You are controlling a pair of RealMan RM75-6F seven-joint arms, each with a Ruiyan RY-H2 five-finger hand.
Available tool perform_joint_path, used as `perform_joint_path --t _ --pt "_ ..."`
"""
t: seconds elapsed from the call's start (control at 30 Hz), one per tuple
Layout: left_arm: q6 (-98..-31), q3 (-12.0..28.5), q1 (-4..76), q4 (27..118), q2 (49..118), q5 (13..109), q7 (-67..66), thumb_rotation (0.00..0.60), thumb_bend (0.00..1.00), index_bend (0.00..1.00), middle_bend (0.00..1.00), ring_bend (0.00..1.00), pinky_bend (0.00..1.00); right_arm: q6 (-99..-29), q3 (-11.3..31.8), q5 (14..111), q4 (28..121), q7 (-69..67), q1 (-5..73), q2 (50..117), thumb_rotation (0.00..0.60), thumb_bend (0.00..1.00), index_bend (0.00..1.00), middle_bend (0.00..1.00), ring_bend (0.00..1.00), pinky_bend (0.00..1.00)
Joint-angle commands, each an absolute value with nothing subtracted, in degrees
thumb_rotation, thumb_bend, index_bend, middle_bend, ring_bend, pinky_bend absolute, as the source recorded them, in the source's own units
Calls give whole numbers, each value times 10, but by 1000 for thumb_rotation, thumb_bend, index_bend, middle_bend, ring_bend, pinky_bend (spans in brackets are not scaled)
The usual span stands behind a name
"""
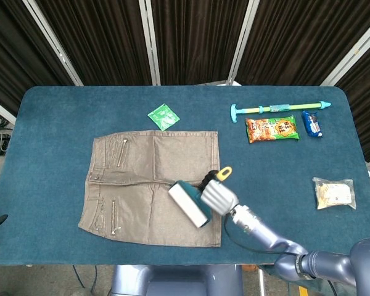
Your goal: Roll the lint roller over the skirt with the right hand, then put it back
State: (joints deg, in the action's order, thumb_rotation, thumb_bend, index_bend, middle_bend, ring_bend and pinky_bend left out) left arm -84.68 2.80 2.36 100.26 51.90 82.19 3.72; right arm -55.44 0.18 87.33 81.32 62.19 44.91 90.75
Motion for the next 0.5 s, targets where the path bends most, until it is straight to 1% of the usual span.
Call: perform_joint_path --t 0.03,0.27,0.5 --pt "-847 28 24 1002 519 822 38 600 0 0 0 0 0 -539 -2 890 856 664 463 921 600 851 439 532 439 473" --pt "-845 28 24 1000 519 822 40 600 0 0 0 0 0 -506 -2 887 904 725 478 935 600 851 440 533 439 473" --pt "-848 27 23 998 517 825 48 600 0 0 0 0 0 -507 4 862 905 756 472 933 600 851 439 533 438 473"
